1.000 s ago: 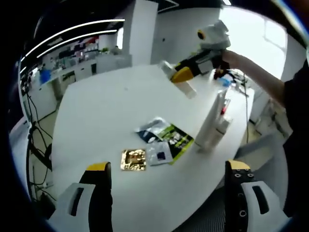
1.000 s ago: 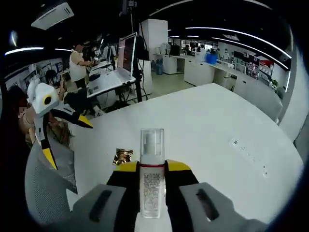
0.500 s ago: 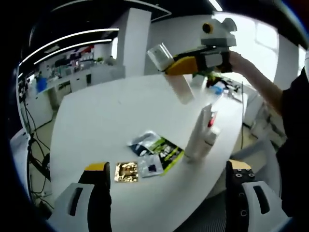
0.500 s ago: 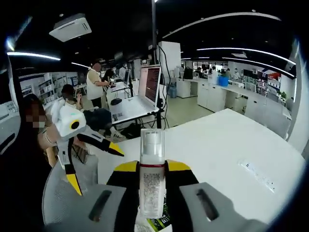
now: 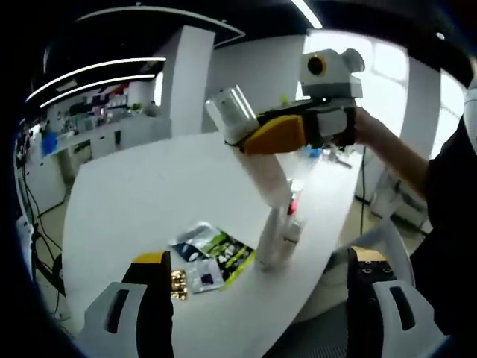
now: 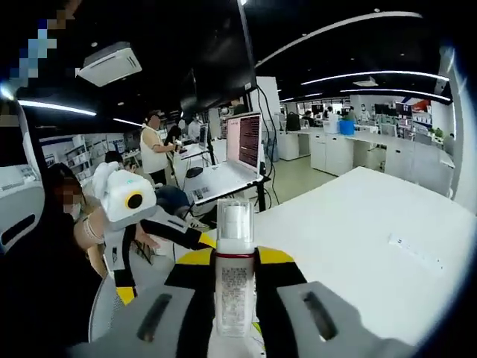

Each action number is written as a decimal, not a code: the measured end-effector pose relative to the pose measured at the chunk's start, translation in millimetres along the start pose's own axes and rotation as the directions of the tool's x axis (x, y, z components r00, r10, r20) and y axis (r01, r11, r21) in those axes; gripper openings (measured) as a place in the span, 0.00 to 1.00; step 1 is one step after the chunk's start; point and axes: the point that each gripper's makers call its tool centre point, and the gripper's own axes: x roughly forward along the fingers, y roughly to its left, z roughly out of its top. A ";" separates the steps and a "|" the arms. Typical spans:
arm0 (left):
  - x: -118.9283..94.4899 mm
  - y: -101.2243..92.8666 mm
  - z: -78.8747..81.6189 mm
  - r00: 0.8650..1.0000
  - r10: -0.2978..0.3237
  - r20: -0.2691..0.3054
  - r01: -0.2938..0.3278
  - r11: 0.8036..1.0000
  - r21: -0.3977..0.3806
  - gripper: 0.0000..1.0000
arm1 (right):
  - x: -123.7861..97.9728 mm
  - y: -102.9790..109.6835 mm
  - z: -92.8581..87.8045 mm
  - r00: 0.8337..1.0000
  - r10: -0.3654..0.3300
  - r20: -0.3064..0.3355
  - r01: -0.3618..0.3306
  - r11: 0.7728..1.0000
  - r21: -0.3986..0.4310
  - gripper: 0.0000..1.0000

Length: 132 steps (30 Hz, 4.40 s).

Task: Arrange the skincare products in the storage area until every visible bottle or jar stands upright without overlapping.

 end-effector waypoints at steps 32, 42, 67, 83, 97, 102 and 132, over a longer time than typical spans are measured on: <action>2.5 -43.3 24.9 0.973 -0.159 0.168 0.158 0.987 0.017 0.35 | -13.2 69.2 -8.6 0.985 0.076 0.153 -0.097 0.987 0.131 0.19; 9.4 -66.3 18.1 0.934 -0.318 0.160 0.320 0.947 0.016 0.30 | -32.6 74.4 -18.8 0.974 0.091 0.206 -0.129 0.975 0.180 0.19; 23.8 -67.4 -1.7 0.922 -0.381 0.060 0.380 0.924 0.033 0.19 | -31.4 66.0 -49.1 0.991 0.127 -0.041 -0.124 0.990 0.064 0.21; 19.7 -40.0 13.9 0.939 -0.290 0.182 0.293 0.956 0.014 0.17 | -31.4 48.1 -50.9 0.944 0.146 -0.297 -0.186 0.976 -0.113 0.26; 19.0 -24.0 2.3 0.955 -0.243 0.171 0.248 0.969 -0.010 0.18 | -40.8 -5.2 -59.0 0.788 0.056 -0.613 -0.299 0.905 -0.303 0.25; 18.8 -20.7 0.2 0.956 -0.235 0.176 0.244 0.969 -0.031 0.18 | -29.9 -4.8 -90.9 0.673 0.090 -0.734 -0.413 0.869 -0.273 0.23; 22.2 -18.4 -5.1 0.962 -0.224 0.155 0.235 0.970 -0.055 0.18 | -33.8 -20.8 -114.6 0.533 -0.002 -0.846 -0.434 0.858 -0.276 0.03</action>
